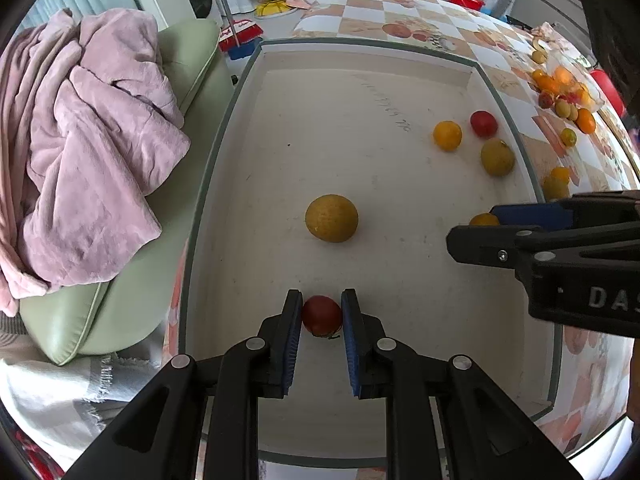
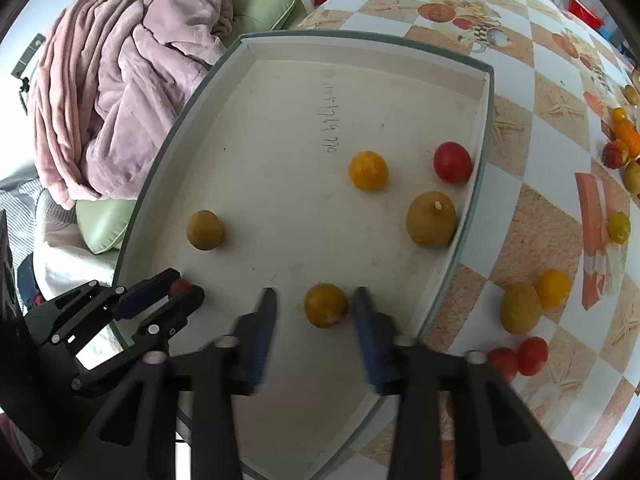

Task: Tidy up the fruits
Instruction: 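Carry both fruits into the white tray and open both tools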

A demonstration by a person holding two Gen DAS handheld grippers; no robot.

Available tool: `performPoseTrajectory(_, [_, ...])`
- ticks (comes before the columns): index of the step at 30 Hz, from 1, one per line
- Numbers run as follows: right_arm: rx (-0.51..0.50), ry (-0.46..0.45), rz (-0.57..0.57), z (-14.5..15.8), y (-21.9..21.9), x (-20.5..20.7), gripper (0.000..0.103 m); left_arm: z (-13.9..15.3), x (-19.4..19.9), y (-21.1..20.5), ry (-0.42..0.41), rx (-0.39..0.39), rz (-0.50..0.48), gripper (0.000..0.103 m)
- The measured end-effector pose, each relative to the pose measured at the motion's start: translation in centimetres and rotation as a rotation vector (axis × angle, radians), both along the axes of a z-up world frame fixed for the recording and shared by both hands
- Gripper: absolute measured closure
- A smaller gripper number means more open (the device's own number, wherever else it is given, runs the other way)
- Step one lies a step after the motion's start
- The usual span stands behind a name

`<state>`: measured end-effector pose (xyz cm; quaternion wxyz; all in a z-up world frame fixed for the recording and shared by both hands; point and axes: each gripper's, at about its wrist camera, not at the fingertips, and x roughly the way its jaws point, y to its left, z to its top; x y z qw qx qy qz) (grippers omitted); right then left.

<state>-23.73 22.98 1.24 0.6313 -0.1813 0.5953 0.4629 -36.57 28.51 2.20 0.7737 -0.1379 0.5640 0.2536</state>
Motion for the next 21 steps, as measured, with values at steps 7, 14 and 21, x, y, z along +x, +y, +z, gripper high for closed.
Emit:
performPoseTrajectory(7, [0.052,0.021,-0.045,1.7,-1.2,0.7,0.032,0.0,0.1,-0.2,0.008,0.004,-0.013,0.082])
performPoseTrajectory(14, [0.093,0.006,-0.12,3.7,-4.5,2.6,0.031,0.2,0.1,-0.3,0.001,0.004,-0.014,0.031])
performPoseTrajectory(21, [0.08,-0.011,-0.219,4.0,-8.4,4.4,0.031,0.4,0.2,-0.7,-0.013,0.015,-0.029,0.027])
